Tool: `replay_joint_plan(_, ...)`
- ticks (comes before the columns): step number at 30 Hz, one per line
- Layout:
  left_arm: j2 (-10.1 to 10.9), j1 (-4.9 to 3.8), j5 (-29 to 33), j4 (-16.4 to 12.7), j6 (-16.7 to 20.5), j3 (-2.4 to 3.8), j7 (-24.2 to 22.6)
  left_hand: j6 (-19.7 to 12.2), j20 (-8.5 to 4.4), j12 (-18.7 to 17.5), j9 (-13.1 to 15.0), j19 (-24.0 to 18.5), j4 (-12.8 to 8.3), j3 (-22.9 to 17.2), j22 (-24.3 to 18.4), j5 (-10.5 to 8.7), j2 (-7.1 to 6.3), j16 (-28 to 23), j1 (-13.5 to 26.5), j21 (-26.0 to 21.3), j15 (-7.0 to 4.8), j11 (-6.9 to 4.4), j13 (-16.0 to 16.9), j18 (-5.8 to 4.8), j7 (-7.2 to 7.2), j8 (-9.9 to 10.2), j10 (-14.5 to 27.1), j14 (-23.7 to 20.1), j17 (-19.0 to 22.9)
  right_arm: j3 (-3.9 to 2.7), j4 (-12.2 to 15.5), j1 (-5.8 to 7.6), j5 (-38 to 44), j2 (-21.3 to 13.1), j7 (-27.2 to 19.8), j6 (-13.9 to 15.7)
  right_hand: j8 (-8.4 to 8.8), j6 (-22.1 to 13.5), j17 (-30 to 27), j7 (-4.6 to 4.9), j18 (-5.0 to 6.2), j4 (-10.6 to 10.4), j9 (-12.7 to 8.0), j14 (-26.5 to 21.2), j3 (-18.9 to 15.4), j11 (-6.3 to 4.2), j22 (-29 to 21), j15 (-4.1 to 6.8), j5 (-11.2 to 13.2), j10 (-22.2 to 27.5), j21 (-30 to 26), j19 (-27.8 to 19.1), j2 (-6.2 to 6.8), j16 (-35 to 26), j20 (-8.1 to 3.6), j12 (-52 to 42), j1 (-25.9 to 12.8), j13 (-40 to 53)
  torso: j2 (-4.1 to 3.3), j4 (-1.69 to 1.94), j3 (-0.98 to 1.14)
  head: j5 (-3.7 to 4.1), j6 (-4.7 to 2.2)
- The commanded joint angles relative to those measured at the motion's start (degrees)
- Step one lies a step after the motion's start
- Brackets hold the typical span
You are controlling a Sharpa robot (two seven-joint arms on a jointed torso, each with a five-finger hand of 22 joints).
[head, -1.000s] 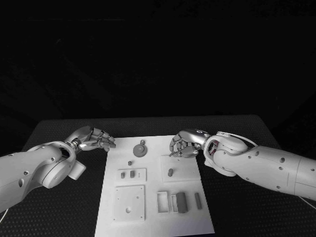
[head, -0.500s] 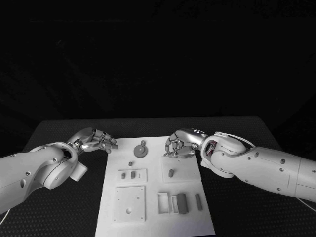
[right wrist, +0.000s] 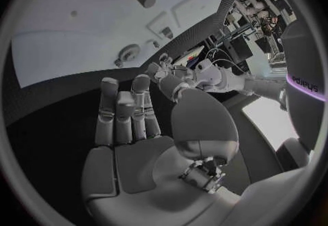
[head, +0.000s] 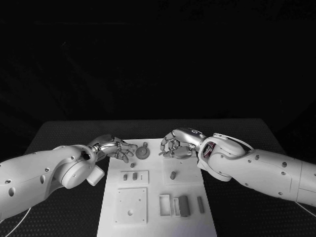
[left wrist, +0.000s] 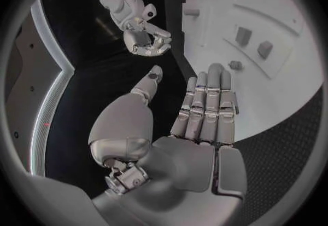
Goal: Assemble the parts on the task board
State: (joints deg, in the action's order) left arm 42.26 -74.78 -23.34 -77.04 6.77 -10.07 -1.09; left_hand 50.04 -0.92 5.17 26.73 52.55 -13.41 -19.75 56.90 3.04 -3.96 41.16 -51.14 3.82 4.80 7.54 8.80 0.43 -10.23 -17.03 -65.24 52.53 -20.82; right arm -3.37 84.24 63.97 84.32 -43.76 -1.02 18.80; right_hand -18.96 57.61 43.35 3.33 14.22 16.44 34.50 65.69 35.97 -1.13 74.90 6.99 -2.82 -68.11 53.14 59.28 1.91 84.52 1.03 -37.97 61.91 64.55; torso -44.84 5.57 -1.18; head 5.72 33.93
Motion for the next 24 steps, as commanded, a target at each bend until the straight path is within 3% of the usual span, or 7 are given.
replay_joint_plan(1, -1.0, -0.08, 4.1, -0.4, -3.0, 0.02, 2.6, -0.2, -0.05, 0.2, -0.1, 0.5, 0.0, 0.5, -0.1, -0.21, 0.07, -0.3, 0.8, 0.1, -0.19, -0.01, 0.1, 0.86, 0.34, -0.2, -0.4, 0.3, -0.1, -0.40, 1.1, 0.03, -1.4, 0.3, -0.5, 1.3, -0.17, 1.8, 0.1, 1.63, 0.78, 0.0, 0.1, 0.1, 0.0, -0.19, 1.0, 0.34, 0.0, -0.2, 0.3, 0.3, -0.47, 0.2, -0.23, -0.3, 0.0, 0.1, -0.01, -0.04, 0.04, -0.45, -0.33)
replay_joint_plan(8, -1.7, -0.08, 4.5, -0.6, -3.3, 0.01, 2.7, -0.6, -0.02, 0.0, -0.3, 0.4, -0.6, 0.7, -0.5, -0.21, 0.58, -0.6, 1.0, 0.0, -0.14, 0.08, 0.1, 0.85, 0.16, 0.1, -0.2, 0.2, -0.4, -0.83, 2.3, 0.09, -2.1, 0.8, -0.5, 1.6, -0.17, 1.7, 0.1, 1.63, 0.78, 0.0, 0.1, 0.1, 0.1, -0.19, 1.0, 0.35, 0.0, -0.2, 0.3, 0.3, -0.52, 0.2, -0.26, -0.3, 0.0, 0.0, 0.02, -0.12, 0.04, -0.85, -0.71)
replay_joint_plan(13, -2.0, -0.08, 6.0, -0.9, -5.5, 0.00, 2.8, -0.3, 0.11, -0.1, -0.2, 0.2, -2.6, 0.5, -0.8, -0.21, 1.17, -0.9, -0.5, 0.1, 0.00, 0.15, 0.1, 0.75, 0.26, -0.2, -0.1, 0.0, -0.8, -1.02, 2.7, 0.09, -2.6, 1.3, -0.7, 2.1, -0.17, 1.7, 0.1, 1.64, 0.78, 0.0, 0.2, 0.1, 0.1, -0.19, 1.0, 0.36, 0.0, -0.2, 0.3, 0.3, -0.56, 0.2, -0.27, -0.2, 0.0, 0.0, 0.04, 0.18, 0.02, -1.01, -0.77)
replay_joint_plan(24, -2.1, -0.08, 16.2, -1.4, -12.1, -0.02, 0.7, -1.1, 0.69, -0.8, -0.5, -1.4, -2.9, 1.8, -1.5, -0.22, 2.64, -2.2, 0.2, -0.1, 0.70, 0.27, 0.1, 0.45, 0.88, 0.2, 0.9, -1.4, -1.3, -1.16, 2.5, 0.09, -3.0, 2.2, -0.7, 1.7, -0.16, 1.7, 0.1, 1.65, 0.78, 0.0, 0.3, 0.1, 0.2, -0.18, 1.0, 0.36, 0.0, -0.2, 0.3, 0.3, -0.65, 0.2, -0.31, -0.2, 0.0, 0.0, -0.04, 0.01, -0.04, -0.86, -0.81)
